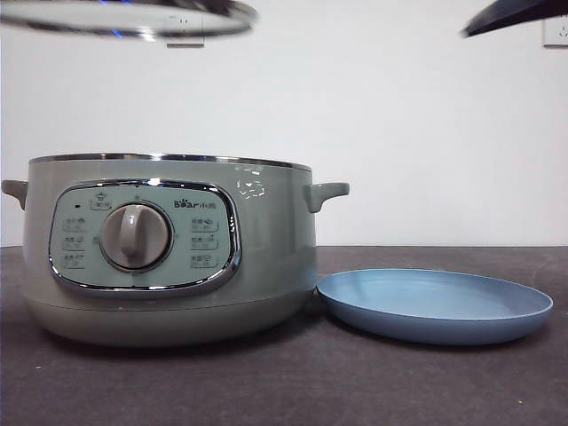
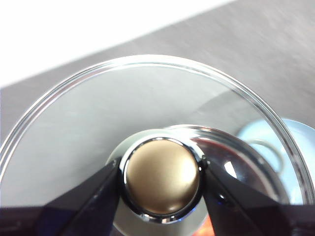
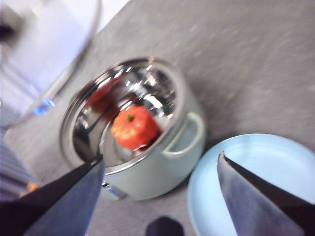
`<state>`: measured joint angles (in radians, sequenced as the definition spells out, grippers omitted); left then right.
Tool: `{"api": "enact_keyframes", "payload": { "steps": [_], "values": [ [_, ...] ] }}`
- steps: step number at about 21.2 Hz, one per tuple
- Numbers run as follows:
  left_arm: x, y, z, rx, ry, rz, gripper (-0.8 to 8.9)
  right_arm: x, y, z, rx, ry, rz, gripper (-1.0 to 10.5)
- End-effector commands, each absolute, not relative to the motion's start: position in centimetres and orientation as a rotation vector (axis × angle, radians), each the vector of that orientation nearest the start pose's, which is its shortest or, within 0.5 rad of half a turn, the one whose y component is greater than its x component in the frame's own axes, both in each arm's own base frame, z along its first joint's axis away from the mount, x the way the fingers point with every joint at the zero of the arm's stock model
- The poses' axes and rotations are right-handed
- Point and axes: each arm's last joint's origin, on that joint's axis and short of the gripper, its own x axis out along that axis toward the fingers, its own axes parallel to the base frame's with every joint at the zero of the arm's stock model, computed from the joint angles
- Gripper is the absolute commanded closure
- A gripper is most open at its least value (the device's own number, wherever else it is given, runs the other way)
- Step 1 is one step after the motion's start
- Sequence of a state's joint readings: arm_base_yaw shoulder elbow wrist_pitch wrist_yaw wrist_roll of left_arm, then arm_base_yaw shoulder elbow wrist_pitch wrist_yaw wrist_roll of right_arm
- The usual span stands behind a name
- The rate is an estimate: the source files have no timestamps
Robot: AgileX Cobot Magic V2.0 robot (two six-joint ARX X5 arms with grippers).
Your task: Take the pumpkin out from the steamer,put the pumpkin in the blue plate,close the lid
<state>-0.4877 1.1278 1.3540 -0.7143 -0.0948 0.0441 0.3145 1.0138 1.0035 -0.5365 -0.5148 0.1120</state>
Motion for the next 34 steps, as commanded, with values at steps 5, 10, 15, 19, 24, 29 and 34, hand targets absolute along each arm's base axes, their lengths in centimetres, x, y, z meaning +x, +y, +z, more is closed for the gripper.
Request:
{"api": "enact_keyframes", "payload": {
  "steps": [5, 10, 15, 19, 24, 29, 34],
  "values": [
    [15.0, -7.3, 43.6, 0.186, 0.340, -0.278, 8.22, 22.4, 13.5, 33.3, 0.050, 0.689, 0.862, 4.7],
    [12.6, -5.6, 44.1, 0.217, 0.320, -0.148, 8.22, 24.6, 18.7, 33.5, -0.052, 0.770, 0.962, 4.7],
    [10.9, -4.2, 43.9, 0.269, 0.346, 0.000, 8.22, 26.9, 25.2, 33.3, -0.291, 0.930, 0.920, 4.6],
    [10.7, -4.0, 43.6, 0.290, 0.375, 0.019, 8.22, 28.2, 29.7, 32.2, -0.421, 0.907, 0.879, 4.6],
    [10.7, -4.0, 43.5, 0.293, 0.382, 0.018, 8.22, 28.8, 32.7, 28.6, -0.500, 0.934, 0.867, 4.6],
    [10.6, -4.0, 43.5, 0.294, 0.383, 0.018, 8.22, 30.2, 33.9, 24.2, -0.529, 1.012, 0.854, 4.6],
    [10.6, -4.0, 43.4, 0.301, 0.396, 0.017, 8.22, 30.6, 34.4, 22.6, -0.545, 1.034, 0.854, 4.8]
  ]
}}
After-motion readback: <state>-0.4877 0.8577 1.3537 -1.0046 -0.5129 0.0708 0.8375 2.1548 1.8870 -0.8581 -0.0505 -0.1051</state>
